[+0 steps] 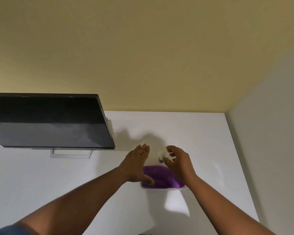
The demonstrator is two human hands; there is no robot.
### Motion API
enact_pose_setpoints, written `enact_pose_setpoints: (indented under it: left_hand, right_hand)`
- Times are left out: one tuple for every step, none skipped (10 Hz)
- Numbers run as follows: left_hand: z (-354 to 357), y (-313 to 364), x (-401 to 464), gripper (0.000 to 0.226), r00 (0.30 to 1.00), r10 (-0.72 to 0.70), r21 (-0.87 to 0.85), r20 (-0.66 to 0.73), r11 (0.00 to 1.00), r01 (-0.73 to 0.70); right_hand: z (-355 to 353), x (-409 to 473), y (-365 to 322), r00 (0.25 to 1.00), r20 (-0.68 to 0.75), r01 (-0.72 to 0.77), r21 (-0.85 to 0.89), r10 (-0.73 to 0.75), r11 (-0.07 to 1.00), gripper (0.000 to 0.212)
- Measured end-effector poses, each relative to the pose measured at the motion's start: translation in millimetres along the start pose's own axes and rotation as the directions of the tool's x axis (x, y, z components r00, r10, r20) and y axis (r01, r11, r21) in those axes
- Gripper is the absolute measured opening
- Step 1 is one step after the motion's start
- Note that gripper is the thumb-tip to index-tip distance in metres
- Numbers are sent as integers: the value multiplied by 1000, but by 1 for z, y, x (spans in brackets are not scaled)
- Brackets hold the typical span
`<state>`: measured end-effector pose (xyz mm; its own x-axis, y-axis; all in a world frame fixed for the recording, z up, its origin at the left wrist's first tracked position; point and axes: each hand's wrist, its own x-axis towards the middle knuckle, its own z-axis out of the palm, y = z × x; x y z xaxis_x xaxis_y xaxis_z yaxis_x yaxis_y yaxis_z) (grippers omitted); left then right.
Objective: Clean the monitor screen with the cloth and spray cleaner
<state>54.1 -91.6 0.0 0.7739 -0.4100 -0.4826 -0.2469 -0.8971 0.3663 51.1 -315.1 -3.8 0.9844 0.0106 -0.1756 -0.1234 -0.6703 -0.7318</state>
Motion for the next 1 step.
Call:
enact_pose_setpoints:
  left_hand:
    - [-9,5,-8,132,996,3,3,-90,1000,-3]
  right_hand:
    - [-6,-4,-8,999,-14,44,9,-43,999,38]
